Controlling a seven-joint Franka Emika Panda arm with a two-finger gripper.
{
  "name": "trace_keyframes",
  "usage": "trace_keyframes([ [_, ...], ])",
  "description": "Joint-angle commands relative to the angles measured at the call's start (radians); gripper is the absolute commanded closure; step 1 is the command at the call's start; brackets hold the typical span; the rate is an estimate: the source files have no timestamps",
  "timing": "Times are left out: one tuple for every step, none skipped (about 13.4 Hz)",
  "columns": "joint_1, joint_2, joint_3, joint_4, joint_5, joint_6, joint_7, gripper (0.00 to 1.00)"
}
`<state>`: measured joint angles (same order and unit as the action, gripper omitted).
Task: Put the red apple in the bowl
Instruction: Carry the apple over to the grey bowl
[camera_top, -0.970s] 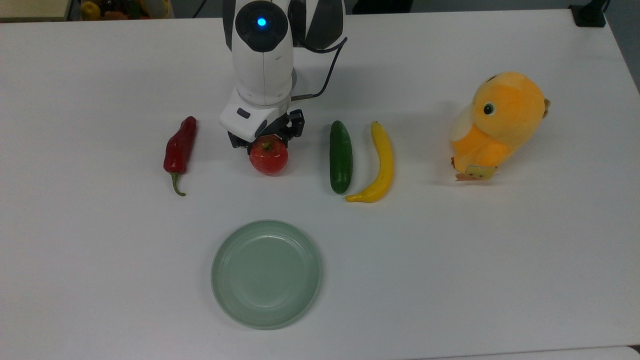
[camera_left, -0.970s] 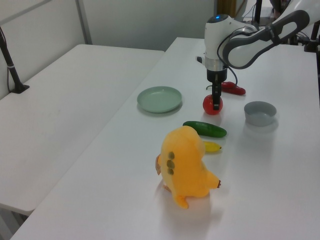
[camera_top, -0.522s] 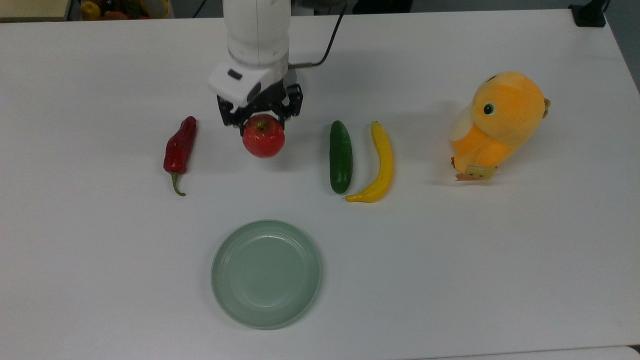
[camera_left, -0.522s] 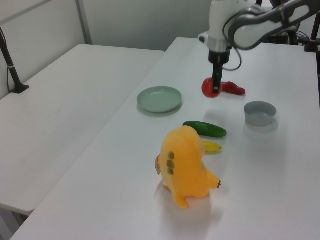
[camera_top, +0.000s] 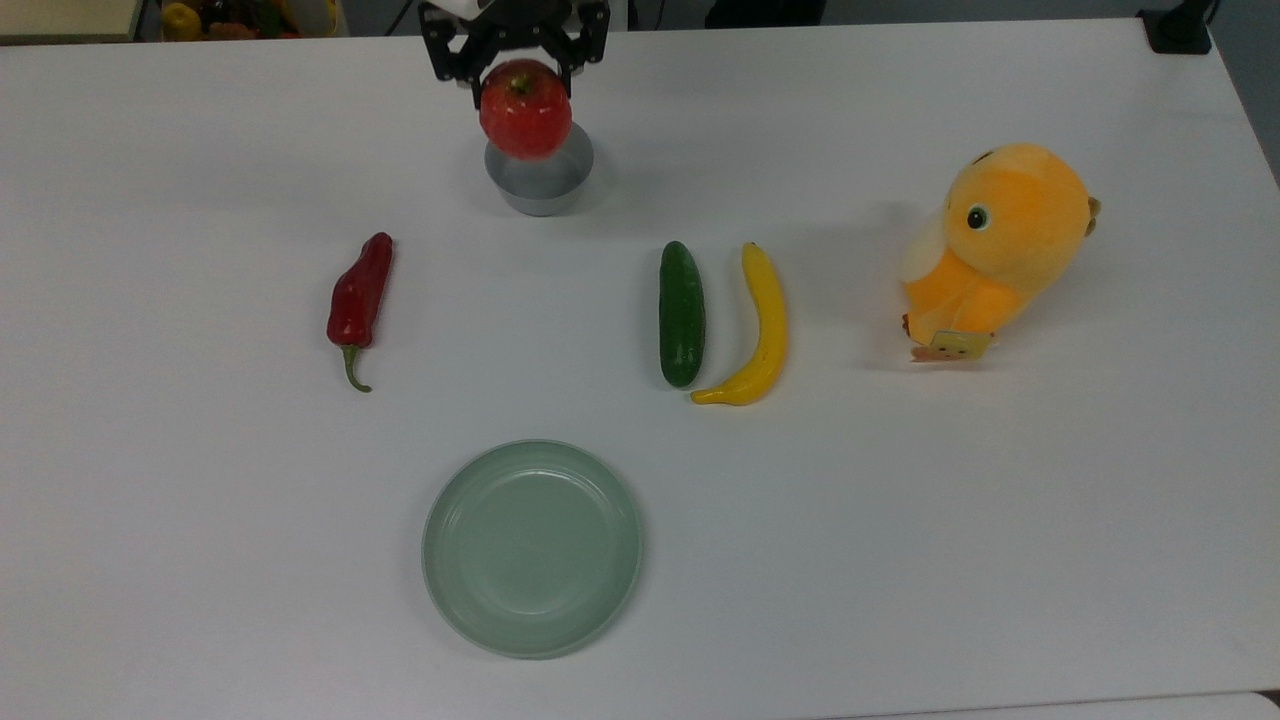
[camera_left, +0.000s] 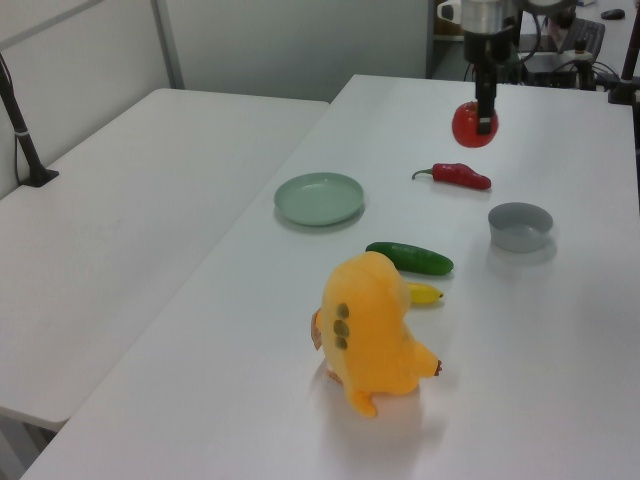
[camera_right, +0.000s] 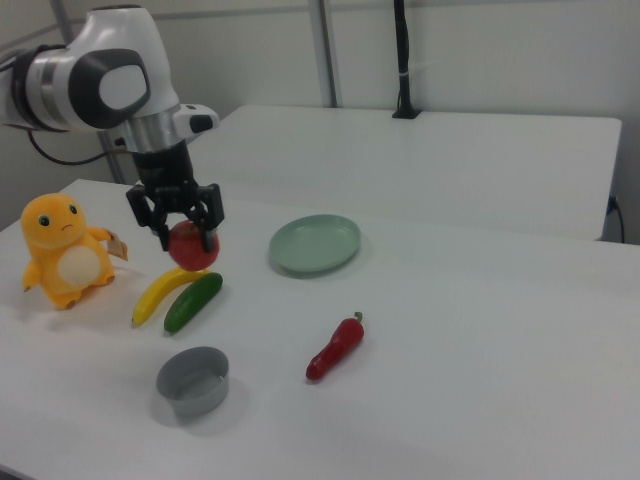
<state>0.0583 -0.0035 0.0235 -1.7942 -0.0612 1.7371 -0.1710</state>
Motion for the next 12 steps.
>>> trace_keyframes([
  [0.014, -0.108, -0.005, -0.135, 0.023, -0.028, -0.022, 0.76],
  [0.024, -0.125, -0.005, -0.167, 0.023, -0.024, -0.022, 0.76],
  [0.028, -0.147, -0.005, -0.218, 0.023, -0.016, -0.022, 0.76],
  [0.028, -0.151, -0.005, -0.262, 0.023, 0.007, -0.022, 0.76],
  [0.028, -0.151, -0.005, -0.310, 0.023, 0.027, -0.022, 0.76],
  [0.026, -0.153, -0.005, -0.358, 0.023, 0.071, -0.022, 0.75],
  [0.026, -0.153, -0.005, -0.401, 0.023, 0.120, -0.021, 0.75],
  [0.023, -0.153, -0.005, -0.445, 0.021, 0.180, -0.021, 0.75],
  [0.018, -0.153, -0.005, -0.474, 0.021, 0.224, -0.021, 0.75],
  [0.015, -0.153, -0.005, -0.506, 0.021, 0.270, -0.018, 0.75],
  [0.014, -0.151, -0.005, -0.549, 0.021, 0.344, -0.013, 0.75],
  [0.014, -0.148, -0.005, -0.576, 0.020, 0.393, -0.013, 0.75],
])
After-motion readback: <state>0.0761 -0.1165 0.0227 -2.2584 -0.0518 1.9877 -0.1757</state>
